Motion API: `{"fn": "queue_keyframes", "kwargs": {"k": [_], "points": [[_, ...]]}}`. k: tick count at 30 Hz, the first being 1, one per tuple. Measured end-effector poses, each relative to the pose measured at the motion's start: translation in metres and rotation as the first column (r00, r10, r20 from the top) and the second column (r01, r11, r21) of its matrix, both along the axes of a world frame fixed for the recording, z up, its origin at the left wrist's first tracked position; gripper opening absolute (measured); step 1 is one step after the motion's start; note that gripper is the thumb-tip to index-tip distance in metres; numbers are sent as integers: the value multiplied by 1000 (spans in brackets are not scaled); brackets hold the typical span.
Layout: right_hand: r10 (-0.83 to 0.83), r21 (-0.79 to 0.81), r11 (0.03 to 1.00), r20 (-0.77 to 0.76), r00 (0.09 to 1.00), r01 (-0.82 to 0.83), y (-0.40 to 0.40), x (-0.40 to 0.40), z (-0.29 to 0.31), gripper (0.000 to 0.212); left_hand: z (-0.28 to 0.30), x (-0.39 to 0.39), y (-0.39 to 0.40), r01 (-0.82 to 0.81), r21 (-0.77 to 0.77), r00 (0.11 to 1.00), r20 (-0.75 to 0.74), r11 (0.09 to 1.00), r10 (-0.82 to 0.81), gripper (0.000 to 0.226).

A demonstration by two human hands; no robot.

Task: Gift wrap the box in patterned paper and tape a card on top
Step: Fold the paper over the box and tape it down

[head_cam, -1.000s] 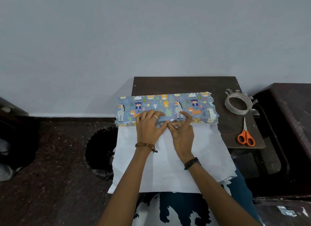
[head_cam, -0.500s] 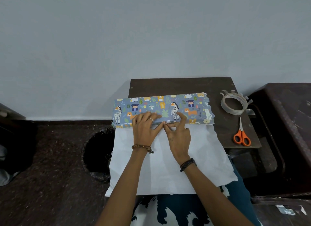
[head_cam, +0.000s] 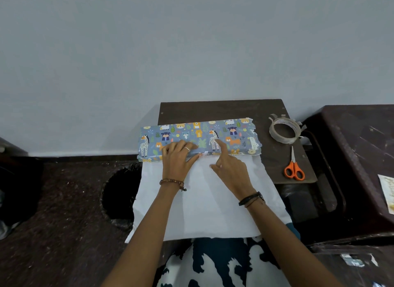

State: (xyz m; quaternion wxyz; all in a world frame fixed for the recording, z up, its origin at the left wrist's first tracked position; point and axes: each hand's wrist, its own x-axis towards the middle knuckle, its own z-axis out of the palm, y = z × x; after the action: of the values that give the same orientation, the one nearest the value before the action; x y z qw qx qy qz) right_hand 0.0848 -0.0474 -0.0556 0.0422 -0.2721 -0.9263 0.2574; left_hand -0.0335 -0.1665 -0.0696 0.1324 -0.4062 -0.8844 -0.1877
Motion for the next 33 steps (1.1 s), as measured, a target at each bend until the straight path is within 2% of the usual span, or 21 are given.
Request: {"fn": "queue_keyframes", "kwargs": {"k": [1, 3, 6, 9, 11, 13, 16, 18, 21, 23, 25, 26, 29, 31, 33], "points": [[19, -79, 997, -14, 1000, -20, 1, 9, 5, 76, 3, 0, -1, 18, -12, 1000, 7, 1000, -18, 28], [138, -150, 979, -2, 990, -137, 1, 33, 15, 82, 8, 0, -4, 53, -49, 997, 58, 997, -50, 34], [381, -215, 914, 162, 910, -344, -5, 73, 32, 82, 21, 5, -7, 118, -125, 976, 199, 985, -92, 46], [552, -177, 833, 317, 771, -524, -17, 101, 39, 93, 32, 12, -7, 151, -183, 958, 269, 971, -98, 53], [564, -121, 814, 400, 722, -569, -24, 111, 35, 91, 38, 17, -5, 155, -219, 948, 309, 963, -82, 53], [546, -83, 823, 388, 742, -562, -27, 117, 32, 69, 41, 20, -3, 143, -281, 941, 336, 949, -42, 53], [524, 15, 836, 271, 807, -548, -25, 113, 38, 26, 51, 24, 1, 105, -382, 934, 356, 918, 41, 53], [506, 50, 848, 216, 835, -527, -21, 104, 52, 21, 62, 26, 6, 98, -480, 936, 342, 872, 83, 50], [449, 148, 865, 202, 870, -480, -7, 82, 85, 27, 86, 25, 15, 110, -588, 914, 377, 801, 152, 43], [394, 193, 882, 196, 898, -429, 9, 58, 106, 29, 107, 19, 20, 92, -502, 892, 425, 860, 153, 41], [324, 174, 920, 169, 931, -352, 31, 25, 120, 30, 132, 14, 24, 36, -218, 902, 427, 975, 62, 33], [295, 144, 938, 150, 944, -316, 43, 7, 123, 29, 144, 14, 25, 12, -62, 923, 385, 998, 13, 29], [267, 36, 961, 123, 956, -273, 77, -41, 124, 23, 157, 18, 28, -42, 255, 964, 264, 966, -27, 22], [274, -40, 962, 119, 954, -271, 92, -66, 117, 19, 144, 19, 31, -55, 310, 953, 299, 949, -43, 21], [295, -112, 953, 140, 945, -281, 102, -81, 106, 18, 122, 19, 36, -40, 182, 931, 364, 983, -29, 22]]}}
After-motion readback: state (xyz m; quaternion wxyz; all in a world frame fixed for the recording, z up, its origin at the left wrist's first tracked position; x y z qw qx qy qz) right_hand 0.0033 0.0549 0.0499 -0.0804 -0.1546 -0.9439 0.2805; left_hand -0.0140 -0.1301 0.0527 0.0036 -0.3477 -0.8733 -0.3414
